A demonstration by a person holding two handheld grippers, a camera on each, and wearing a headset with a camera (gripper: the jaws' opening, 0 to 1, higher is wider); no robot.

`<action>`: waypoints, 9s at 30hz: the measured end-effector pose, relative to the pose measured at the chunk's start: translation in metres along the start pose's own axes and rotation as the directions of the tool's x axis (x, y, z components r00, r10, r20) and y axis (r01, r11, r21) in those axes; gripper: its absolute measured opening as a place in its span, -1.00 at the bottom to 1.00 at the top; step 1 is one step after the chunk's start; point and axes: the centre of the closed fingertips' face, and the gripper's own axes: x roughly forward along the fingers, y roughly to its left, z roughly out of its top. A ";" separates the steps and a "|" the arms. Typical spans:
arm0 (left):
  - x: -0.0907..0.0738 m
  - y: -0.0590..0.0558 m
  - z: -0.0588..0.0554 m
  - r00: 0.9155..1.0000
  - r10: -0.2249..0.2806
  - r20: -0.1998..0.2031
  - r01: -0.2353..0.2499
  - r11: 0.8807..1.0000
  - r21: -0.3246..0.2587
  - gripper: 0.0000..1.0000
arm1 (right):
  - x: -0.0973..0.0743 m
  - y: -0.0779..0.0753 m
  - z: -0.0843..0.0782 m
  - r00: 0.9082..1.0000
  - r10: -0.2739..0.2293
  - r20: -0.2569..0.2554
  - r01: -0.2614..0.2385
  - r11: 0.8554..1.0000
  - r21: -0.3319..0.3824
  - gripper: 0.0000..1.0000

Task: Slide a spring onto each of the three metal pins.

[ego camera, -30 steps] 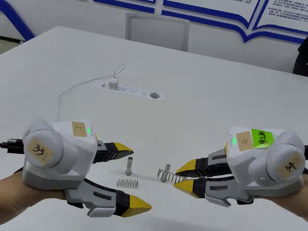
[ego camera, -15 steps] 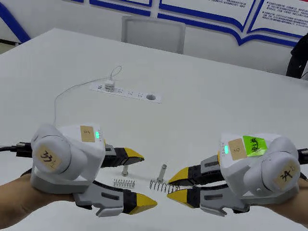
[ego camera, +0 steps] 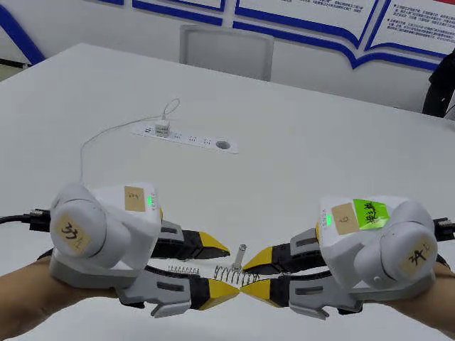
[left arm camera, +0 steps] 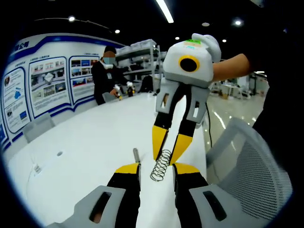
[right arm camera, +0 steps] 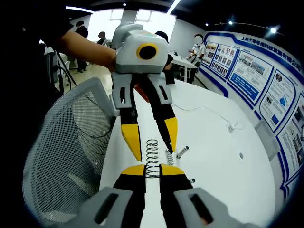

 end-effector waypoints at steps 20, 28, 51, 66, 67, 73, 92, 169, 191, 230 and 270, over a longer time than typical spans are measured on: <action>0.000 -0.005 -0.009 0.999 -0.022 -0.049 0.026 0.996 0.091 -0.76 | 0.004 0.002 0.001 1.000 0.019 -0.009 -0.019 0.999 -0.029 -0.80; 0.000 -0.007 -0.007 0.998 -0.047 -0.050 0.053 0.992 0.118 -0.80 | 0.002 0.003 0.002 0.999 0.037 -0.001 -0.037 0.998 -0.057 -0.79; -0.001 -0.007 -0.007 0.997 -0.047 -0.058 0.055 0.988 0.146 -0.80 | -0.001 -0.001 0.000 0.999 0.044 0.023 -0.044 0.998 0.037 -0.79; -0.004 -0.003 -0.007 0.997 -0.041 -0.063 0.051 0.983 0.174 -0.80 | -0.010 -0.002 0.023 0.993 0.076 0.093 -0.081 0.995 0.049 -0.80; -0.004 -0.003 -0.007 0.997 -0.039 -0.064 0.050 0.983 0.178 -0.80 | -0.010 -0.002 0.024 0.993 0.076 0.091 -0.081 0.996 0.048 -0.80; -0.004 -0.002 -0.008 0.997 -0.032 -0.071 0.044 0.982 0.184 -0.80 | -0.009 -0.002 0.033 0.987 0.082 0.136 -0.094 0.992 0.079 -0.80; -0.002 0.000 -0.008 0.999 -0.006 -0.052 0.014 0.989 0.150 -0.79 | -0.005 -0.002 0.054 0.974 0.074 0.215 -0.104 0.986 0.130 -0.80; -0.093 0.071 -0.081 0.949 0.291 -0.120 -0.311 0.922 -0.232 0.64 | 0.023 -0.111 -0.057 0.984 -0.175 -0.045 0.180 0.922 0.342 -0.80; -0.084 0.070 -0.092 0.949 0.284 -0.135 -0.311 0.913 -0.264 0.71 | 0.054 -0.102 -0.067 0.989 -0.102 -0.105 0.131 0.939 0.319 -0.80; -0.082 0.065 -0.094 0.949 0.266 -0.170 -0.303 0.921 -0.247 0.66 | 0.083 -0.091 -0.099 0.980 -0.058 -0.191 0.120 0.937 0.328 -0.73; -0.112 0.088 -0.081 0.924 0.358 -0.137 -0.382 0.894 -0.234 0.64 | 0.123 -0.065 -0.027 0.995 -0.016 -0.097 0.039 0.972 0.232 -0.66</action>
